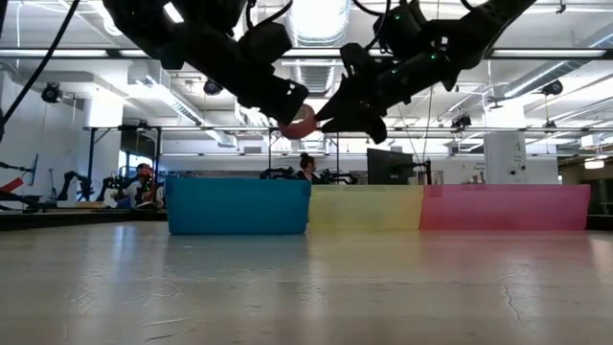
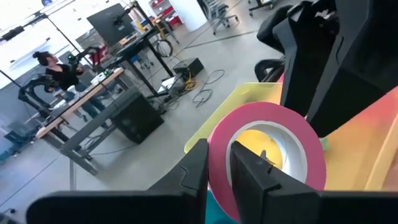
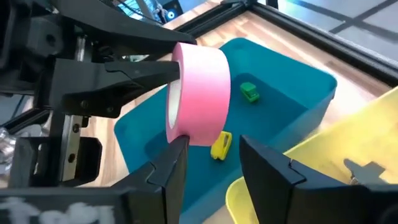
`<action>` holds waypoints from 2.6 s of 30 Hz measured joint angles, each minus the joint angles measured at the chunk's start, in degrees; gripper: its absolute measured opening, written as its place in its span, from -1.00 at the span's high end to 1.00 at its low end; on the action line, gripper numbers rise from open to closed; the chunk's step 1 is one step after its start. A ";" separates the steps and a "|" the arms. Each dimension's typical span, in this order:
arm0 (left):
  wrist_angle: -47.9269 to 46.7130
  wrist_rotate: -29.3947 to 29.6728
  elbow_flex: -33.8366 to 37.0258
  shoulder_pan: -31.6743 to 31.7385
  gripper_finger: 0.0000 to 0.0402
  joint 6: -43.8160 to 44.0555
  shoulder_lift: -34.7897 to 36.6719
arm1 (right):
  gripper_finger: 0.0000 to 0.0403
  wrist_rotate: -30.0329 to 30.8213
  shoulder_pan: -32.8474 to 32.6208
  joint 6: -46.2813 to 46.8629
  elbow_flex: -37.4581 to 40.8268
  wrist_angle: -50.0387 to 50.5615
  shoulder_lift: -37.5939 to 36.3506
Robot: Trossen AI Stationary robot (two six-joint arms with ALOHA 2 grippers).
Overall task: Pick and place Stapler, Stapler remover, tape
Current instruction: Put the pink tape into the red bin
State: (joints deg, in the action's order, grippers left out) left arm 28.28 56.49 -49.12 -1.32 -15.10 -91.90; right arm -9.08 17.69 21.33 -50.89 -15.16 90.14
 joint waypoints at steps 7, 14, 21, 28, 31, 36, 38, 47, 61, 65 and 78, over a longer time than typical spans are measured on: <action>-0.78 -0.85 0.33 0.47 0.72 1.93 -0.04 | 0.26 -0.61 -0.35 -2.08 0.99 -1.06 -3.72; 4.55 -7.20 0.44 0.68 0.72 4.09 -0.11 | 0.28 0.35 -0.44 -2.08 1.36 -0.44 -3.14; 4.69 -6.94 0.56 0.63 0.72 4.10 -0.17 | 0.24 2.39 -0.48 -4.17 1.33 -0.28 -3.17; 4.30 -6.95 0.66 0.57 0.72 4.21 -0.17 | 0.25 2.98 -0.48 -5.05 1.38 0.54 -3.14; 4.67 -7.23 0.63 0.48 0.72 4.29 -0.14 | 0.24 3.03 -0.48 -6.27 1.42 0.89 -3.14; 4.54 -7.36 0.63 0.46 0.72 4.60 -0.11 | 0.22 3.04 -0.48 -6.65 1.42 1.30 -3.14; 4.56 -7.48 0.63 0.31 0.72 4.67 -0.11 | 0.22 3.03 -0.48 -6.74 1.42 1.28 -3.20; 6.21 -12.13 0.44 0.11 0.72 4.73 -0.10 | 0.20 2.61 -0.50 -8.27 1.44 1.38 -3.12; 5.66 -11.70 0.48 0.13 0.72 4.99 -0.09 | 0.43 2.74 -0.48 -9.32 1.44 1.33 -3.10; 4.96 -11.93 0.55 0.13 0.72 5.18 -0.12 | 0.45 2.82 -0.48 -9.45 1.44 1.46 -3.03; 4.34 -13.33 0.57 0.06 0.49 4.97 -0.44 | 0.46 3.93 -0.26 -11.68 1.62 5.22 -2.86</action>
State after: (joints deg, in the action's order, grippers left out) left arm 32.62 43.16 -48.56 -1.26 -10.13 -92.33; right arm -5.15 17.43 9.65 -49.28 -9.94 87.28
